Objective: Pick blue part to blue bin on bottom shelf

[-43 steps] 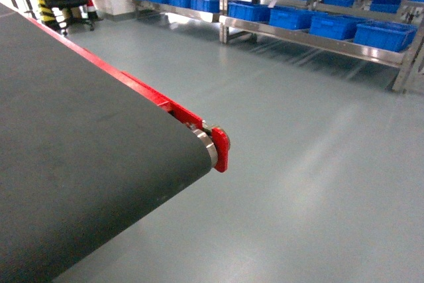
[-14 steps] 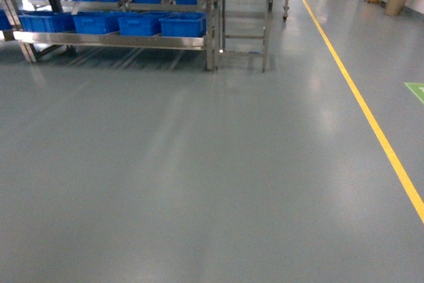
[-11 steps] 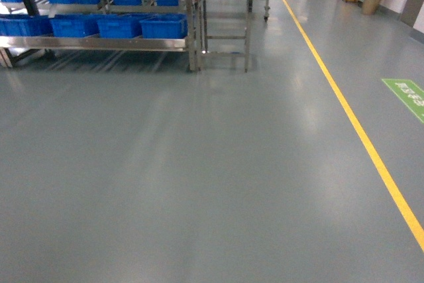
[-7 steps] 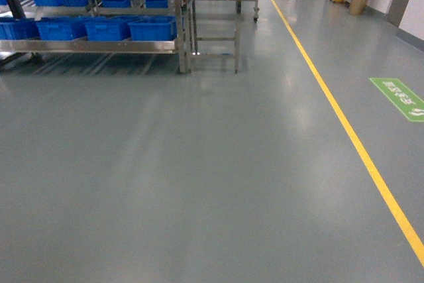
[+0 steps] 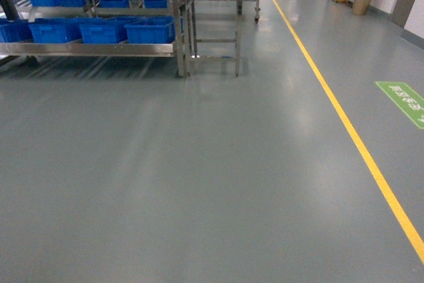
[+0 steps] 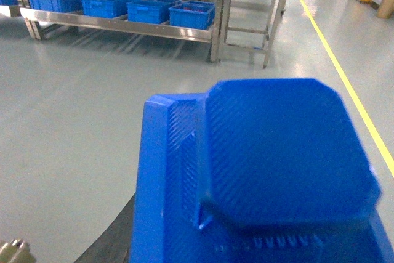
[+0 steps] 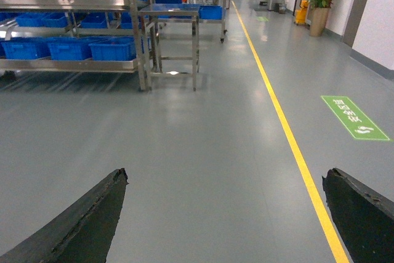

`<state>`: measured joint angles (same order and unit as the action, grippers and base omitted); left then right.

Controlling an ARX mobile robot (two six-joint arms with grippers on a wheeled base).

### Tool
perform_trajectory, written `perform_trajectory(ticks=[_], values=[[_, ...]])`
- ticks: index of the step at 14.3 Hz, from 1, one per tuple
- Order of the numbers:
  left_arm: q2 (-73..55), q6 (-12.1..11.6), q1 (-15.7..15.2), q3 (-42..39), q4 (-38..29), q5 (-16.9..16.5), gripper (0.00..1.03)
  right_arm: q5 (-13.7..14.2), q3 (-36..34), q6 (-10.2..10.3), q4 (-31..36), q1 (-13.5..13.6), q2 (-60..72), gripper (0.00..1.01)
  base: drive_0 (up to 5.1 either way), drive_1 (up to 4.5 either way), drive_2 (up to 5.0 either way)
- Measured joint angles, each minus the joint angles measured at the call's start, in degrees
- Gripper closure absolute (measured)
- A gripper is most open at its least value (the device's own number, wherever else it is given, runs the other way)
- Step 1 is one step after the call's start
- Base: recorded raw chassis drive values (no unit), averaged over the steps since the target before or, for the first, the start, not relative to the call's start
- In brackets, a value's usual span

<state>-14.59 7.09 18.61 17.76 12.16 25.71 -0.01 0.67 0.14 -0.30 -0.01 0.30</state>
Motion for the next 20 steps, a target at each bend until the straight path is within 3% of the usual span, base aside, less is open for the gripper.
perform_trajectory(ticks=[20], values=[[-0.1,0.0,0.0,0.0,-0.1,0.0,0.59,0.0,0.0,0.0,0.0,0.0,0.0,0.03,0.0,4.05,-4.0]])
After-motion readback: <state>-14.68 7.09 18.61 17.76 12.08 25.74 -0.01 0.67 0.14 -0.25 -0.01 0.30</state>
